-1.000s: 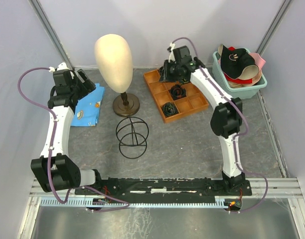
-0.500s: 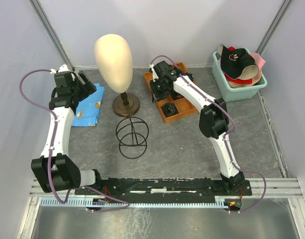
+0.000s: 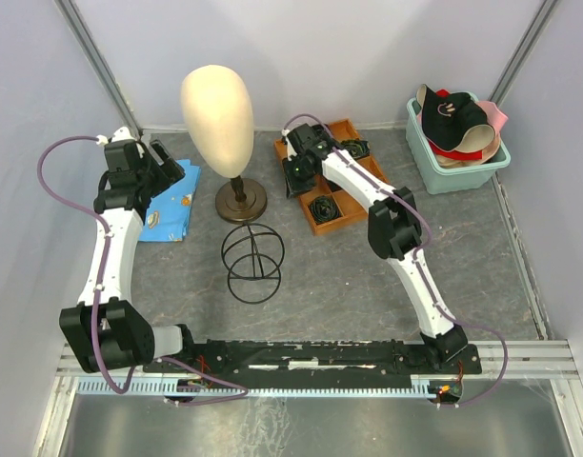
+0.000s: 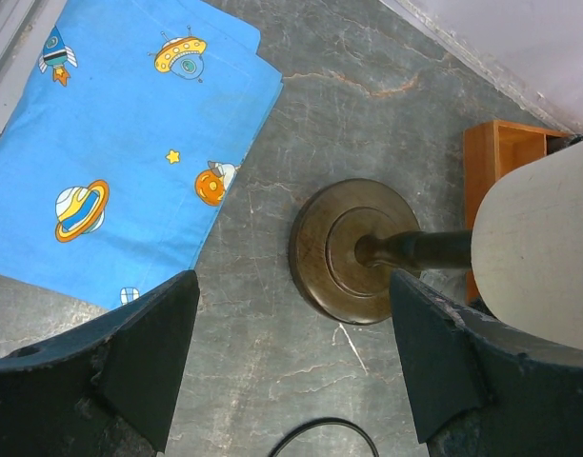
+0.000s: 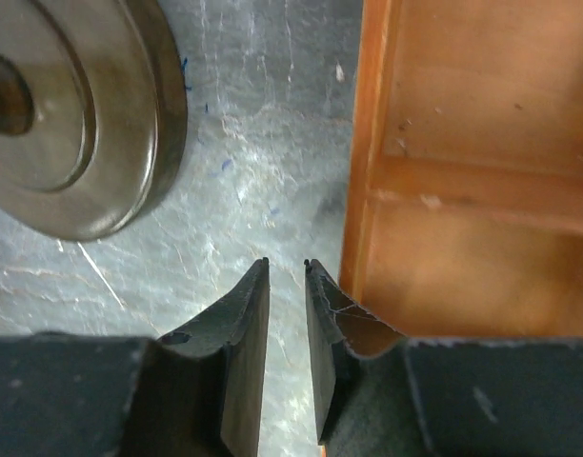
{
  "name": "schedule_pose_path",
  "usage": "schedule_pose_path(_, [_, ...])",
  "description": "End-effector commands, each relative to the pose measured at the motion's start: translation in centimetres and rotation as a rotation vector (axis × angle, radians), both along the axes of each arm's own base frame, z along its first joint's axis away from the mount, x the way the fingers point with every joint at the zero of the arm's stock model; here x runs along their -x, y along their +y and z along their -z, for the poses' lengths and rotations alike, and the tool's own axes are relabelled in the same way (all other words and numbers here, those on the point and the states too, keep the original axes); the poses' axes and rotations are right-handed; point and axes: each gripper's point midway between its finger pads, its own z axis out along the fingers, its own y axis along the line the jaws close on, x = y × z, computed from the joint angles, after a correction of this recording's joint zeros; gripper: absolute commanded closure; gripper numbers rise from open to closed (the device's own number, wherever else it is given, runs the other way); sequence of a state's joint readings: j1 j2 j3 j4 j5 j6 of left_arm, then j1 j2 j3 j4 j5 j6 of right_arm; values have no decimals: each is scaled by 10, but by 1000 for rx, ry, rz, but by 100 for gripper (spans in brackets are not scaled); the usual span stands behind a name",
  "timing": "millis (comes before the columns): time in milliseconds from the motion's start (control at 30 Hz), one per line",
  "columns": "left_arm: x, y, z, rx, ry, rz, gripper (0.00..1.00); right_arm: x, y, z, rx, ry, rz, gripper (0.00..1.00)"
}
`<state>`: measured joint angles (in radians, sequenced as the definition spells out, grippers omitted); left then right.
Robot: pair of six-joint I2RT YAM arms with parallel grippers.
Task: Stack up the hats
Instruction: Move the bin to the center of the board.
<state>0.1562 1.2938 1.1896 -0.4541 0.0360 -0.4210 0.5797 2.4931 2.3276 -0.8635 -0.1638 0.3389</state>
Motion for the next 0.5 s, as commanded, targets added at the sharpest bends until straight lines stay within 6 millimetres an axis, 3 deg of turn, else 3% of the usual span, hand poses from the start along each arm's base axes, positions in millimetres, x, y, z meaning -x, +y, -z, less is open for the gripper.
schedule_pose_path(0, [2, 3, -15, -45, -57, 17, 13, -22, 21, -5, -84, -41, 39, 71])
schedule_pose_path(200, [5, 2, -12, -46, -57, 18, 13, -53, 5, 0, -18, -156, 168, 75])
schedule_pose_path(267, [5, 1, -10, -42, -56, 21, 13, -65, -4, 14, 25, -187, 213, 77])
schedule_pose_path(467, [8, -1, -3, -31, -47, 30, 13, -107, -47, 15, 121, -294, 383, 82])
